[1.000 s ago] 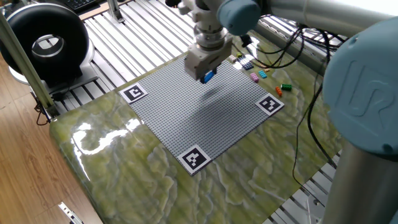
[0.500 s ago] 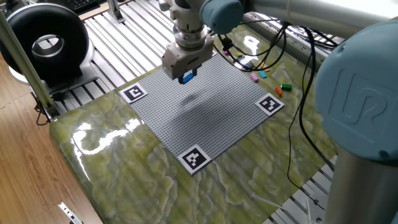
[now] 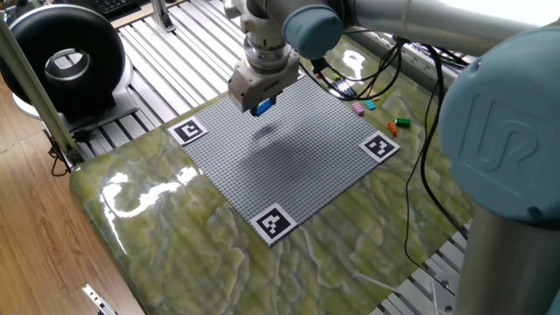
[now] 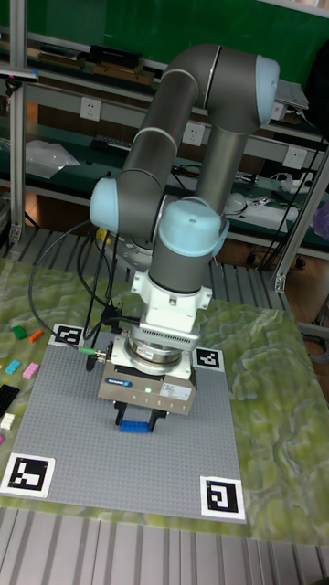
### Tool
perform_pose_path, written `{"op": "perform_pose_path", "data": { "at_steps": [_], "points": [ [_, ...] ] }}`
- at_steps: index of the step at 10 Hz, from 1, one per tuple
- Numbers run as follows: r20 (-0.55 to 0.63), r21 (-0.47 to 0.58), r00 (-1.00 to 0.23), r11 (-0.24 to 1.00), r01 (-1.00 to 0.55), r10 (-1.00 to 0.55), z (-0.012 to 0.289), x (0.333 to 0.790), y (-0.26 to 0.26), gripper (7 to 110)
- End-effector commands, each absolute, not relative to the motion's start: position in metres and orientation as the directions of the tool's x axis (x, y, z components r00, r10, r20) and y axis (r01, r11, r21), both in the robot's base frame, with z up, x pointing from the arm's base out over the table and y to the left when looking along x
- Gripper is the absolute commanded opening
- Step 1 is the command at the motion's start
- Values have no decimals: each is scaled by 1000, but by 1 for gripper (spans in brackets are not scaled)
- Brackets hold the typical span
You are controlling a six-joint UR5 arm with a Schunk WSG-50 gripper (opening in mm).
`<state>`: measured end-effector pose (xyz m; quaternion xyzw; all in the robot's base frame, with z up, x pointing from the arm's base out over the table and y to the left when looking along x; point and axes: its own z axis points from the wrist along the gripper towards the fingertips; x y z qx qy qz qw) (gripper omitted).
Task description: Stack small Lego blocks one on top of the other
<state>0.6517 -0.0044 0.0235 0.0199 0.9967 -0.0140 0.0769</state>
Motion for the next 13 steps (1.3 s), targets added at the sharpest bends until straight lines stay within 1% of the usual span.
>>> {"op": "perform_pose_path", "data": {
  "at_steps": [1, 2, 5, 7, 9, 13],
  "points": [
    [-205, 34, -973, 995, 96, 101, 19, 670, -1, 7],
    [-212, 14, -972, 995, 102, 103, 17, 671, -8, 7],
    [-187, 30, -975, 993, 118, 121, 4, 661, -14, 7],
    [-149, 34, -978, 989, 144, 148, 0, 649, -13, 7],
    [-128, 32, -979, 987, 156, 158, -2, 642, -11, 7],
    [-123, 39, -979, 987, 157, 161, -4, 641, -9, 7]
  ]
}}
